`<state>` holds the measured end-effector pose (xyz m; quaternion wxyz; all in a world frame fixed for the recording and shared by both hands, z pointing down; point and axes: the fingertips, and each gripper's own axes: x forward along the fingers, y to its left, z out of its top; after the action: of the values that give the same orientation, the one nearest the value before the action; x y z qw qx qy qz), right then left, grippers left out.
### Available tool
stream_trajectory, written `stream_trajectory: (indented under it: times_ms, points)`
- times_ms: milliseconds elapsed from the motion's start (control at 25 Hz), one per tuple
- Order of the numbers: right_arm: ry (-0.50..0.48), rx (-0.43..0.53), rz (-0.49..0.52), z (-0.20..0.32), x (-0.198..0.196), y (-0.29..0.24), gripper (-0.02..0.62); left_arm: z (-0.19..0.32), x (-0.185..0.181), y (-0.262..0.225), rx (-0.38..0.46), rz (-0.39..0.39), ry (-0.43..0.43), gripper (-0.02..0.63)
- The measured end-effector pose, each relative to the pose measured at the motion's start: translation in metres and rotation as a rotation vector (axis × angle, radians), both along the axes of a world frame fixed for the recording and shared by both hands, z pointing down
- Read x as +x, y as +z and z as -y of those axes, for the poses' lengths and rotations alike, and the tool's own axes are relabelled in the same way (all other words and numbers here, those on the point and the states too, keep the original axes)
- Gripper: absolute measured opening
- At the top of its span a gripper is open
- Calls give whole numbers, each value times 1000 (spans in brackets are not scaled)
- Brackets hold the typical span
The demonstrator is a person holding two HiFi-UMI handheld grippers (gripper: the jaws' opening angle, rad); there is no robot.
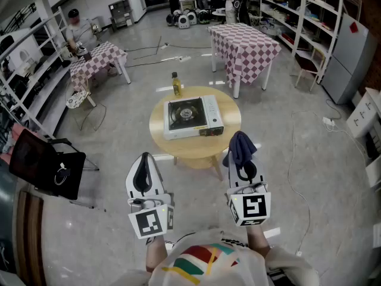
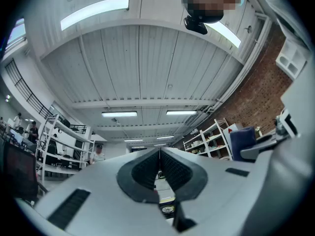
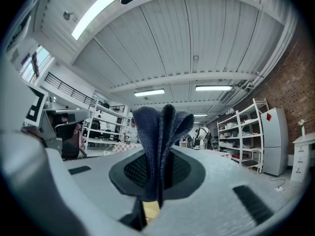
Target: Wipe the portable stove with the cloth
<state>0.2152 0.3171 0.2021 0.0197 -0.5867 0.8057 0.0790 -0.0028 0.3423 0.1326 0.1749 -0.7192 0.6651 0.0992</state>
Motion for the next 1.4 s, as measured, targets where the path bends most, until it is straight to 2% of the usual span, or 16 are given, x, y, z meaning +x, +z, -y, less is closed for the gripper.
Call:
stream_trajectory:
  times_ms: [200, 440, 640, 800, 960, 1080, 1240, 1400]
  points:
    - [-8, -21, 9, -1, 5, 11, 32, -5, 14, 5, -3, 28, 2, 6]
    - [-20, -18, 3, -6, 7, 11, 32, -12, 13, 11, -22, 18, -16, 6]
    - [-107, 4, -2, -6, 1, 14, 32, -12, 9, 9, -10, 14, -36, 6]
    - [-137, 39, -30, -6, -6, 10, 32, -13, -1, 3, 2, 50, -83, 6]
    - [-229, 61, 55, -5, -13, 13, 34, -19, -15, 1, 31, 61, -138, 6]
    - [-294, 54, 142, -9, -18, 15, 34, -17, -30, 12, -13, 58, -188, 6]
    - [-271, 33, 103, 11, -18, 24, 34, 1, -39, 20, -28, 51, -209, 6]
    - [-251, -1, 133, 36, -17, 34, 34, 26, -40, 31, -28, 59, -193, 6]
